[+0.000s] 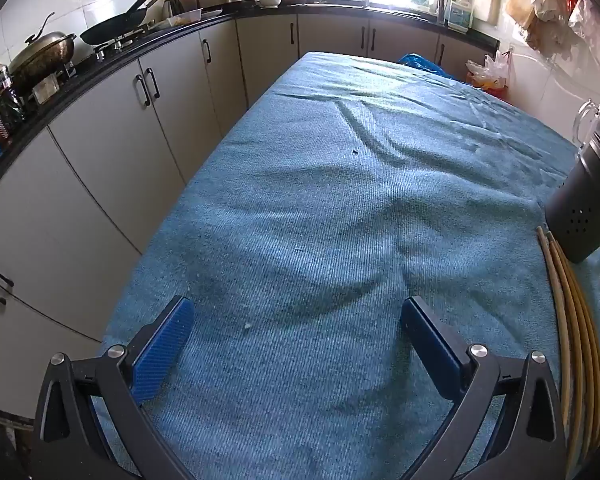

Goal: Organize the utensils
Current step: 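Move both grippers toward the wooden chopsticks lying beside the black cup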

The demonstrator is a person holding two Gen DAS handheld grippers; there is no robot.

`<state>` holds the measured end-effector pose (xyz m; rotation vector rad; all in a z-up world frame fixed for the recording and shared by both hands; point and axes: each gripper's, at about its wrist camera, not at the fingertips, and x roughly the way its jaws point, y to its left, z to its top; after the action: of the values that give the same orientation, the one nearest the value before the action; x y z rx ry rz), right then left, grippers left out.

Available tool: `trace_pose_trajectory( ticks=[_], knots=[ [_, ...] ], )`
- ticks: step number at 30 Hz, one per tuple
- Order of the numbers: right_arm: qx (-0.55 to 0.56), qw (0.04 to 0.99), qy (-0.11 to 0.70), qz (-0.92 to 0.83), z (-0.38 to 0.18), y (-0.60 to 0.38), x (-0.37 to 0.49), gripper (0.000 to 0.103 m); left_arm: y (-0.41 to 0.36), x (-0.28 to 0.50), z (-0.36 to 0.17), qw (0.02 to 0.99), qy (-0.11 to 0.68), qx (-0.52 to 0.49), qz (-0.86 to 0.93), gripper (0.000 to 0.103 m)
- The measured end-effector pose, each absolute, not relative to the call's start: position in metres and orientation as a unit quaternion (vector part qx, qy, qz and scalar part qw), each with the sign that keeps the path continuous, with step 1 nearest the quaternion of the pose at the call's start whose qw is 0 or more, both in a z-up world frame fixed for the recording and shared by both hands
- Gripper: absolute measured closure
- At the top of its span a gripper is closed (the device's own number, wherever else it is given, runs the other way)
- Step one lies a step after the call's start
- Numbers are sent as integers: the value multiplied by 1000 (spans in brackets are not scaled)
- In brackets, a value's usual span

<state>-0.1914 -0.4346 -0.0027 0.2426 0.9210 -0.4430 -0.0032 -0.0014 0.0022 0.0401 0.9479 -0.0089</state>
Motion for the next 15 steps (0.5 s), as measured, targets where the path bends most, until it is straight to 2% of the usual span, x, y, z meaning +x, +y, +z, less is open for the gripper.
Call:
trace_pose_trajectory(
  ticks=[8, 15],
  knots=[
    [120, 864, 441, -210, -3, -436, -192, 0, -5, -30, 35, 906, 423, -3, -27, 0],
    [119, 860, 448, -212, -5, -433, -190, 0, -29, -98, 79, 928, 371, 13, -25, 0]
  ],
)
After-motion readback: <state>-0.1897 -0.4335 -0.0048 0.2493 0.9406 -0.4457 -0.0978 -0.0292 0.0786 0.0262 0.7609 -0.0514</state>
